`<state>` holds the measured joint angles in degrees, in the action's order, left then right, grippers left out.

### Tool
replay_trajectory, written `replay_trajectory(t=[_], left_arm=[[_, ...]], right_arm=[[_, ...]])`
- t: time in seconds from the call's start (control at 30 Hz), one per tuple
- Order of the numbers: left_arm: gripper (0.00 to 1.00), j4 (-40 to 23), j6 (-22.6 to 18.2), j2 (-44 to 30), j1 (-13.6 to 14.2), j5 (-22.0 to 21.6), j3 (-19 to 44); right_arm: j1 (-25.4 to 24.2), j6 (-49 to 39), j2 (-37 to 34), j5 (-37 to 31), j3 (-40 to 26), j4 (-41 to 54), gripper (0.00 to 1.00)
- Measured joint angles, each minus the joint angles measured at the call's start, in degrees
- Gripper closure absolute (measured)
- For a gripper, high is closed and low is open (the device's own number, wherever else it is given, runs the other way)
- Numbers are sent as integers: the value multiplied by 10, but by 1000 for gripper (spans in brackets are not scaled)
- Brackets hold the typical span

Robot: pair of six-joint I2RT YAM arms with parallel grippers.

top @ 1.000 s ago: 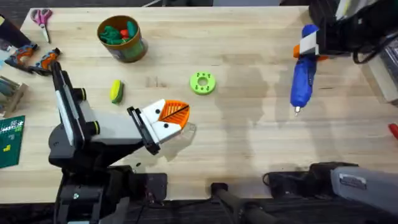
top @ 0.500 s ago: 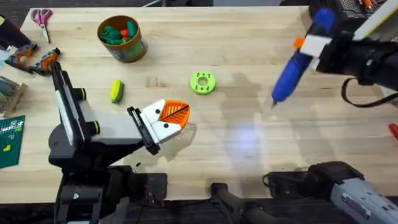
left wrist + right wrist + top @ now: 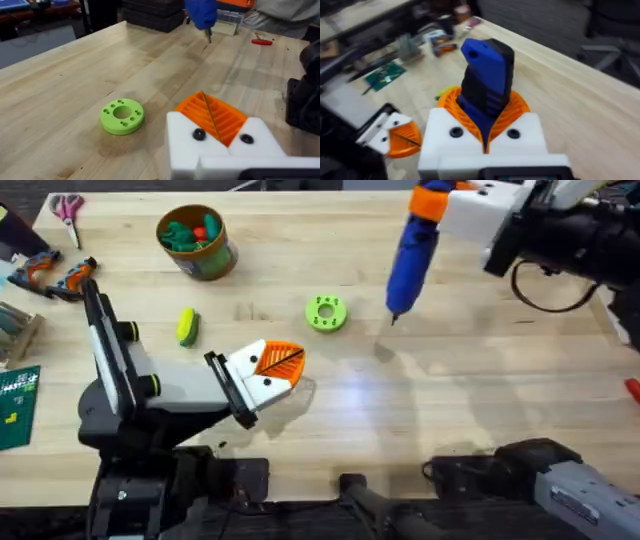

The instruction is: Pick up the gripper from the table and insert it into the empty holder that is missing its gripper. Then pick up a screw, insert it into the mounting hole, and use the screwdriver to tighten it. Finally, clean up the table by picking up the vegetable and placing it into the bucket.

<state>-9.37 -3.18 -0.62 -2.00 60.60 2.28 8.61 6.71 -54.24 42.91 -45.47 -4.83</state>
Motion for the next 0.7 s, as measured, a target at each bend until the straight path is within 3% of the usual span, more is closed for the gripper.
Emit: replay_trajectory(t=[0.13, 0.33, 0.7], left_arm=[[997, 0, 0, 0, 0, 0, 0], [997, 0, 0, 0, 0, 0, 0], [997, 0, 0, 0, 0, 0, 0]], right_arm=[[48, -24, 0, 59, 0, -68, 974], [137, -51, 0, 92, 0, -188, 974], [309, -52, 0, 30, 1, -209, 974]])
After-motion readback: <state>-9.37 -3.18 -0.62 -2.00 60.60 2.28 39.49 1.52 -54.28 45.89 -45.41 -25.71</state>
